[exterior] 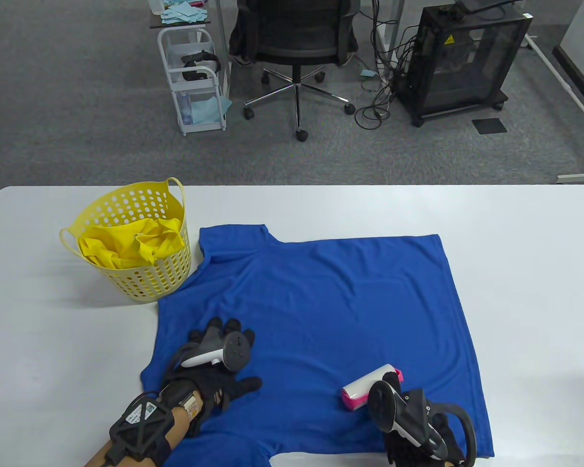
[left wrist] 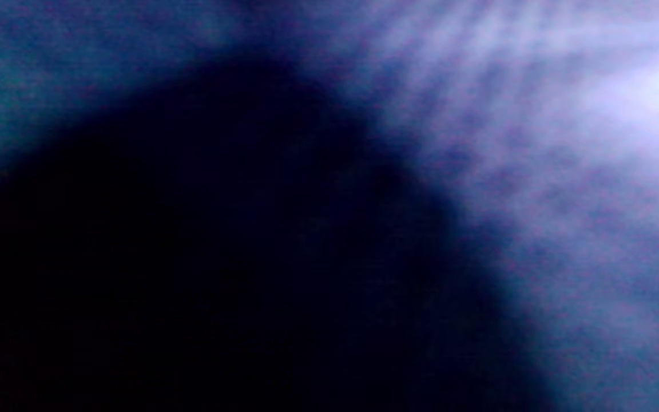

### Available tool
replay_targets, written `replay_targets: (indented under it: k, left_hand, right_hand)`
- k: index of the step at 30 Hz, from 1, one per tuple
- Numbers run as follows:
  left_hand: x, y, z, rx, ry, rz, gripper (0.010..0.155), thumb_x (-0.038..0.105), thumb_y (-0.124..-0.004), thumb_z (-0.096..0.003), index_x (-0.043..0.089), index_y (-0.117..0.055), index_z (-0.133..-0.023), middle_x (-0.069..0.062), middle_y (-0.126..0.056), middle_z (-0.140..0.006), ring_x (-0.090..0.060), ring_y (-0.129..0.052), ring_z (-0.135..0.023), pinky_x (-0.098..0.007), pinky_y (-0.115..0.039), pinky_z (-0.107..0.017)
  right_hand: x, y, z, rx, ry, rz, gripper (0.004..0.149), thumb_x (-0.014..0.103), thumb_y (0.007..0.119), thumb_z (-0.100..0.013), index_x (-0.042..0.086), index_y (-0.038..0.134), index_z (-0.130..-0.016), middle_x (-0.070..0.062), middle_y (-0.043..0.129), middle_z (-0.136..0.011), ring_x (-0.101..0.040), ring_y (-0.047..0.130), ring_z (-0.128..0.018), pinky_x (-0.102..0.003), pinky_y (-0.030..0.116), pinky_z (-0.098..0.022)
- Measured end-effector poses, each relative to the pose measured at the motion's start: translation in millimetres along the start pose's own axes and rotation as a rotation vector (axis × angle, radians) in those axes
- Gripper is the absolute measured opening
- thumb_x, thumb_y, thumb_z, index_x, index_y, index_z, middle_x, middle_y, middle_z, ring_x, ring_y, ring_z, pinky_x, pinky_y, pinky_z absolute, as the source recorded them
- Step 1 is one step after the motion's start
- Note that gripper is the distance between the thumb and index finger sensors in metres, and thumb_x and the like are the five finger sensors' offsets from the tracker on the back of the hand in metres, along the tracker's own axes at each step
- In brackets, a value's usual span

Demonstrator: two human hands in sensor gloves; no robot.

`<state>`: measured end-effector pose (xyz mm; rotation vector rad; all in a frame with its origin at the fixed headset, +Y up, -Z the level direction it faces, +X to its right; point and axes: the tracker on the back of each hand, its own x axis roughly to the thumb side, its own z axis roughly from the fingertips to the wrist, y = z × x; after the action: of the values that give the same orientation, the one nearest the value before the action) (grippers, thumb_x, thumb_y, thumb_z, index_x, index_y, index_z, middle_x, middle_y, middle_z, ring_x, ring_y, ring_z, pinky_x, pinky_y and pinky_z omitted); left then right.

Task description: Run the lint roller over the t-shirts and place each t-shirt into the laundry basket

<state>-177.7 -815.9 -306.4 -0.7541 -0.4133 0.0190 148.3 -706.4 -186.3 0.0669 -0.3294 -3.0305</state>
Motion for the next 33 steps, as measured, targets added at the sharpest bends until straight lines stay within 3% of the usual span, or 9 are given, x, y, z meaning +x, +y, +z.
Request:
replay_targets:
  k: [5, 15, 21, 27, 33]
  left_hand:
    - [0, 0, 0, 0.0, 0.0, 0.0, 0.096, 0.08, -0.035, -0.0361, 0.029, 0.025, -0.091, -0.012, 0.034, -0.096, -0.054, 0.03, -0.085, -0.078, 0.007, -0.055]
    - [0, 0, 0, 0.0, 0.0, 0.0, 0.096, 0.08, -0.035, -0.0361, 0.029, 0.026, -0.091, -0.012, 0.034, -0.096, -0.054, 0.03, -0.085, -0.078, 0.007, -0.055]
    - [0, 0, 0, 0.001, 0.001, 0.0, 0.096, 0.08, -0.035, -0.036, 0.029, 0.025, -0.091, -0.012, 0.034, -0.096, -0.054, 0.03, -0.085, -0.078, 0.007, -0.055]
    - [0, 0, 0, 0.001, 0.001, 0.0, 0.096, 0.08, -0.035, -0.036, 0.029, 0.025, -0.091, -0.012, 0.034, -0.096, -0.054, 0.03, -0.085, -0.078, 0.007, -0.055]
    - [0, 0, 0, 0.001, 0.001, 0.0, 0.096, 0.08, -0.035, -0.0361, 0.029, 0.025, -0.091, -0.012, 0.034, -0.096, -0.054, 0.03, -0.085, -0.078, 0.007, -0.055]
  right_hand:
    - [15, -5, -26, -0.015, -0.01, 0.007, 0.065, 0.05, 0.064, -0.048, 0.021, 0.044, -0.102, -0.007, 0.091, -0.073, -0.02, 0.105, -0.035, -0.041, 0.088, -0.033]
    - [82, -25, -136, -0.034, 0.01, -0.039, 0.065, 0.05, 0.063, -0.048, 0.022, 0.039, -0.102, -0.006, 0.088, -0.076, -0.019, 0.104, -0.039, -0.041, 0.088, -0.036]
    - [114, -31, -180, -0.055, 0.092, -0.06, 0.066, 0.05, 0.062, -0.048, 0.023, 0.037, -0.102, -0.005, 0.088, -0.077, -0.019, 0.103, -0.04, -0.041, 0.087, -0.036]
    - [125, -34, -194, -0.054, 0.134, -0.063, 0.066, 0.05, 0.062, -0.048, 0.024, 0.036, -0.102, -0.005, 0.088, -0.077, -0.019, 0.103, -0.04, -0.041, 0.087, -0.037]
    - [115, -34, -174, -0.043, 0.053, 0.014, 0.066, 0.051, 0.062, -0.048, 0.023, 0.036, -0.102, -0.005, 0.088, -0.077, -0.019, 0.103, -0.04, -0.041, 0.087, -0.037]
